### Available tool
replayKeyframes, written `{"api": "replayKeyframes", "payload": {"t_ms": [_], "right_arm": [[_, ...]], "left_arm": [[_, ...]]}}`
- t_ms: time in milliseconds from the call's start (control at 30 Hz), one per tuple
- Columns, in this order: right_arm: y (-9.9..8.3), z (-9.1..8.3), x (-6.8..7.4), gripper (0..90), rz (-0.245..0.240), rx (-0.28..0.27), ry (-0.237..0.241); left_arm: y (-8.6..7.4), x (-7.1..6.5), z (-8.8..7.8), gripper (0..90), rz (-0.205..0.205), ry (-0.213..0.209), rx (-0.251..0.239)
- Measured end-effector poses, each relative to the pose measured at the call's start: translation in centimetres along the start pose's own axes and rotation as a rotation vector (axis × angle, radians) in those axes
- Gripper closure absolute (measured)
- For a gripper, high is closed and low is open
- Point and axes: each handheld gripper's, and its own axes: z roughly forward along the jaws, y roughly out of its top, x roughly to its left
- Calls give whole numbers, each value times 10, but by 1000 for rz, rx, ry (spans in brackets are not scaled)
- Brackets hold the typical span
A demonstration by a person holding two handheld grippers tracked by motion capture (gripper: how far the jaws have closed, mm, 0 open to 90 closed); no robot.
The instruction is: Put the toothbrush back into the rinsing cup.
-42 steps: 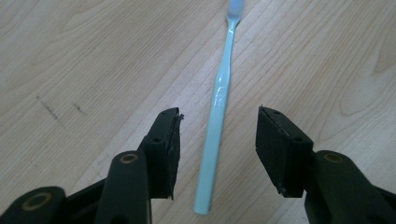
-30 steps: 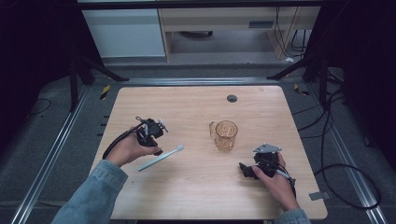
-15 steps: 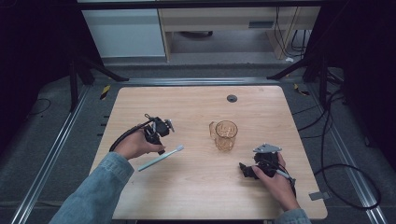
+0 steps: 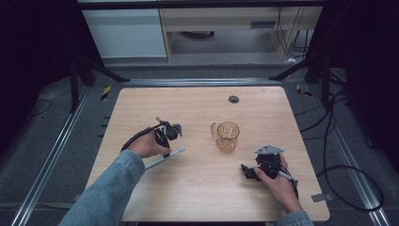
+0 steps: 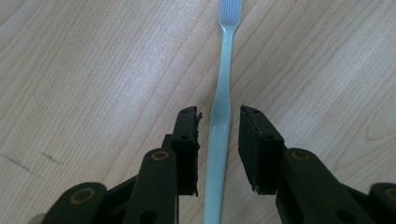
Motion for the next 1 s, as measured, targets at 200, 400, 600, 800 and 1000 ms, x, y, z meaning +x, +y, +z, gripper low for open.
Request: {"api": "replayKeyframes", "payload": {"t_ms": [200, 400, 600, 800, 1000], "right_arm": [[0, 0, 0, 4, 0, 1, 1], [0, 0, 0, 4, -1, 1, 2], [0, 0, 0, 4, -3, 1, 3], [0, 0, 0, 4, -3, 1, 3], [0, 0, 0, 4, -3, 1, 3]], "left_arm": [[4, -1, 6, 684, -1, -4, 8], [9, 1, 10, 687, -3, -13, 28], [11, 1, 13, 695, -3, -23, 37], [11, 1, 13, 710, -1, -29, 37], [11, 2, 14, 725, -2, -33, 39]]}}
